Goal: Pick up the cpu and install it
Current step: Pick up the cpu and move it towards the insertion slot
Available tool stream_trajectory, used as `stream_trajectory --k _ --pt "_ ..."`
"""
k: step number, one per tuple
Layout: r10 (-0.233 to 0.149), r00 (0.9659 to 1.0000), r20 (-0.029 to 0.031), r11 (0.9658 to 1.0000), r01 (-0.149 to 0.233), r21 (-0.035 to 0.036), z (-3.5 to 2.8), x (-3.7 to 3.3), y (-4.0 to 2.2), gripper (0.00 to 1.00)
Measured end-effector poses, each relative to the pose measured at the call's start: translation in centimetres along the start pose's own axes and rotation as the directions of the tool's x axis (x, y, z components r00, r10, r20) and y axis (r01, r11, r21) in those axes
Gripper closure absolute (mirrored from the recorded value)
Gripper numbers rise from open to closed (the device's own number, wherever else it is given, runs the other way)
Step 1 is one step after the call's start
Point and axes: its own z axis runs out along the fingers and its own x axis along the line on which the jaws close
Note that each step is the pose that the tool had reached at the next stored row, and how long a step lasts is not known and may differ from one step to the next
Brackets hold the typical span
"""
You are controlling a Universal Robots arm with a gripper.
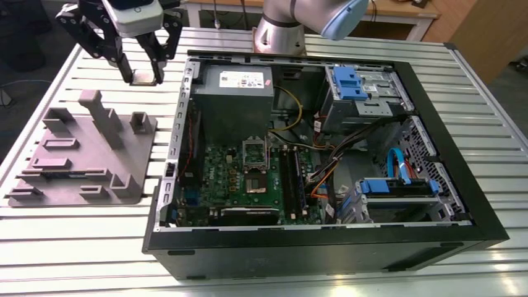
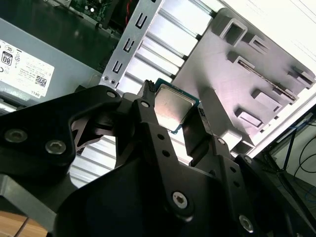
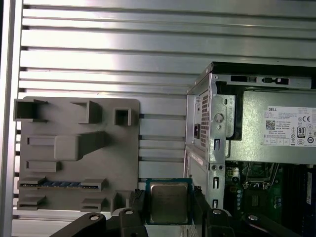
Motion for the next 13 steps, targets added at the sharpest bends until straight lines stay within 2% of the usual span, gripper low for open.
stream_trajectory --k 13 --pt "0.000 1.0000 0.0000 1.0000 0.000 0.0000 0.00 -0.58 -0.01 0.53"
